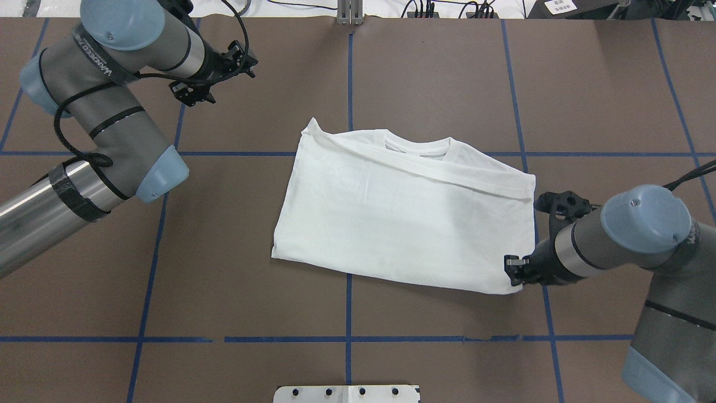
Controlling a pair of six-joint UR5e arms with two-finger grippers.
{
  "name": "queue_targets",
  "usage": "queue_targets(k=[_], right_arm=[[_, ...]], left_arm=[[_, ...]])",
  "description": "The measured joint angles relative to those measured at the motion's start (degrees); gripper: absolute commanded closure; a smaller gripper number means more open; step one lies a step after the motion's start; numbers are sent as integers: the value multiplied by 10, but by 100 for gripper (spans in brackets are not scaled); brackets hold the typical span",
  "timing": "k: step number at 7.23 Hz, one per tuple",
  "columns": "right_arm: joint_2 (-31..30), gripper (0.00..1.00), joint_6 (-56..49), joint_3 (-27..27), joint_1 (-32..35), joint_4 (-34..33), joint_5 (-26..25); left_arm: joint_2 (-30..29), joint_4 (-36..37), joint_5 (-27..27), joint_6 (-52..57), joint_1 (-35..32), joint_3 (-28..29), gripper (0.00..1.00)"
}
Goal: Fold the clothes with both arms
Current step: 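Grasp the shirt edge with the right gripper and drag it toward the robot, then release the shirt with the right gripper and raise it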
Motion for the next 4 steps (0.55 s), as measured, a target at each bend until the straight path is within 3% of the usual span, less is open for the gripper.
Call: queue_targets(k=[2,4], right_arm=[[-66,100,19,53,-87,0,6],[-93,100,62,71,-182,0,6]], left_arm=[[0,0,2,0,0,-8,1],[1,0,10,0,0,-17,1]])
